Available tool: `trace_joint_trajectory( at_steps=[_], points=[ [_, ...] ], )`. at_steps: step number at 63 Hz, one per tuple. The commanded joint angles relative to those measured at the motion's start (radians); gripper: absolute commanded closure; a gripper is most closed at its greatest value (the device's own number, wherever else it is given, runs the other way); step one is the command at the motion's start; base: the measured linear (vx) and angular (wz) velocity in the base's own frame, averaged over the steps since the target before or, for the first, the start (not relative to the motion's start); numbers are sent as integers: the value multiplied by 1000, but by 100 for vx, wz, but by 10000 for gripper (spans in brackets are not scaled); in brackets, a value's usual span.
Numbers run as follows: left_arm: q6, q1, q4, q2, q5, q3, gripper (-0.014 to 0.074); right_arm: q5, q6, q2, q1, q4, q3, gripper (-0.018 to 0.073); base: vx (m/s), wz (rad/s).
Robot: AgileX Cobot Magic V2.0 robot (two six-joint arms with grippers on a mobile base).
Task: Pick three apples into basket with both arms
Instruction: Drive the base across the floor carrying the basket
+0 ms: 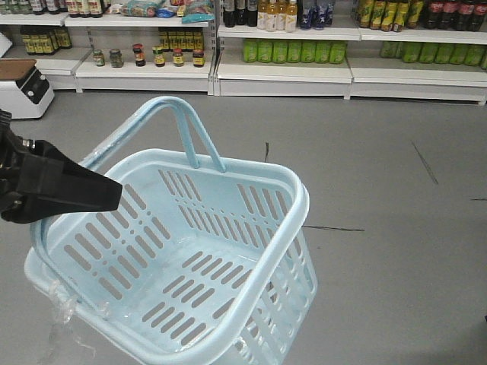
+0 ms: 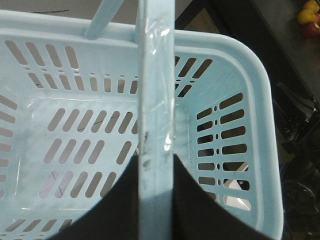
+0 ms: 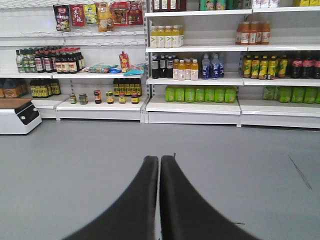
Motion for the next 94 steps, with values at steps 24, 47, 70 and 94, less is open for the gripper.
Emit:
trace_joint_trajectory(
  at_steps=[24, 47, 70, 94],
  points=[
    [-8, -2, -67, -19, -55, -28, 604, -70, -9, -10, -5, -10, 14, 561, 18, -21],
    [-8, -2, -67, -19, -55, -28, 604, -70, -9, -10, -5, -10, 14, 561, 17, -21],
    [-8, -2, -67, -19, -55, -28, 604, -70, -9, -10, -5, -10, 14, 561, 17, -25],
    [-8, -2, -67, -19, -55, -28, 604, -70, -9, -10, -5, -10, 14, 561, 15, -38]
  ],
)
